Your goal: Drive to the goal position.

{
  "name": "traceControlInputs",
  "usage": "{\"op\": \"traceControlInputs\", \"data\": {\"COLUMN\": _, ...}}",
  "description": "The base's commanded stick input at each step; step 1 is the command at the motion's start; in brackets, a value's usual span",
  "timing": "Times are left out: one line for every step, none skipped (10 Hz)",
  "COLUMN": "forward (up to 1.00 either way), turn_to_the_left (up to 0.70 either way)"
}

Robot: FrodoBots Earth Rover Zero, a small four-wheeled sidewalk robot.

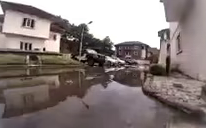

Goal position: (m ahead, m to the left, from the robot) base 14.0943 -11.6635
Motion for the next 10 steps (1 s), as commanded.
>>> {"op": "traceControlInputs", "data": {"forward": 0.5, "turn_to_the_left": 0.0}}
{"op": "traceControlInputs", "data": {"forward": 0.5, "turn_to_the_left": 0.0}}
{"op": "traceControlInputs", "data": {"forward": 0.5, "turn_to_the_left": 0.0}}
{"op": "traceControlInputs", "data": {"forward": 0.5, "turn_to_the_left": 0.0}}
{"op": "traceControlInputs", "data": {"forward": 0.5, "turn_to_the_left": 0.0}}
{"op": "traceControlInputs", "data": {"forward": 0.5, "turn_to_the_left": 0.0}}
{"op": "traceControlInputs", "data": {"forward": 0.5, "turn_to_the_left": 0.0}}
{"op": "traceControlInputs", "data": {"forward": 0.5, "turn_to_the_left": 0.0}}
{"op": "traceControlInputs", "data": {"forward": 0.5, "turn_to_the_left": 0.0}}
{"op": "traceControlInputs", "data": {"forward": 0.5, "turn_to_the_left": 0.0}}
